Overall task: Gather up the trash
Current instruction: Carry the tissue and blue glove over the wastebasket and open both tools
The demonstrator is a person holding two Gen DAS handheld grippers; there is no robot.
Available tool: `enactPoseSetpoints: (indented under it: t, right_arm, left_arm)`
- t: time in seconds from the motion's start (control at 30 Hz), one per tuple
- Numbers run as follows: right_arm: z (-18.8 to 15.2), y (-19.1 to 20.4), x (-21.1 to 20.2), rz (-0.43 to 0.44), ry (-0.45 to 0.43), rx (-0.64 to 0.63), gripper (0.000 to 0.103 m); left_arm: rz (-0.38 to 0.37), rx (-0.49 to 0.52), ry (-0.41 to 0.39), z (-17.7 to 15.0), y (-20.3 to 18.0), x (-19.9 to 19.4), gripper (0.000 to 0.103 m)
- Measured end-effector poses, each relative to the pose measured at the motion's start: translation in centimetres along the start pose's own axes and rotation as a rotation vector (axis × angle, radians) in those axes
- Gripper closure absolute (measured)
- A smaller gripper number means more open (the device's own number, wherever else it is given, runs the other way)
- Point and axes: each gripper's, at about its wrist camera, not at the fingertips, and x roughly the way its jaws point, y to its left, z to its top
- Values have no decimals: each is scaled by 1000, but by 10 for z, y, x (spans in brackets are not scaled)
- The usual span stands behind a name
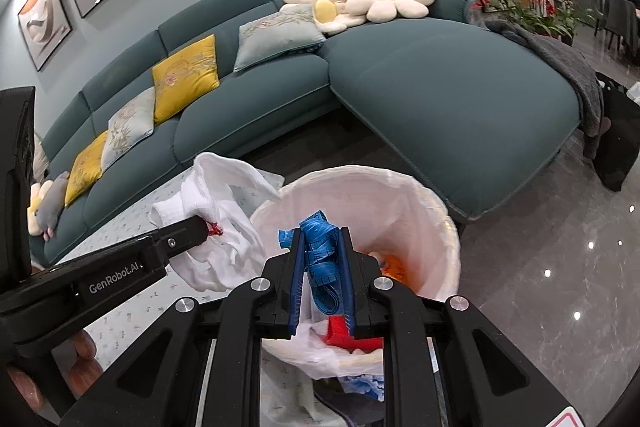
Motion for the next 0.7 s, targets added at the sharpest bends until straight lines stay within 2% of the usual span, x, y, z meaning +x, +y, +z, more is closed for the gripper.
enactPoseSetpoints:
  t: [0.07, 0.17, 0.43, 0.6, 0.7]
  right_arm:
    - [0, -5, 1, -4, -2, 8, 87]
    - [0, -11, 1, -6, -1, 16, 87]
    - [0, -11, 5, 0, 10, 22, 87]
    - [2, -9, 6, 3, 12, 14, 87]
    - [4, -6, 9, 3, 20, 8, 83]
  left_arm:
    - [7, 6, -1, -1, -3, 1, 74]
    - [22, 5, -13, -2, -6, 2, 64]
    - [45, -8, -13, -4, -2, 3, 57]
    - [58, -19, -14, -5, 3, 1, 56]
    - [71, -25, -23, -6, 6, -2, 47]
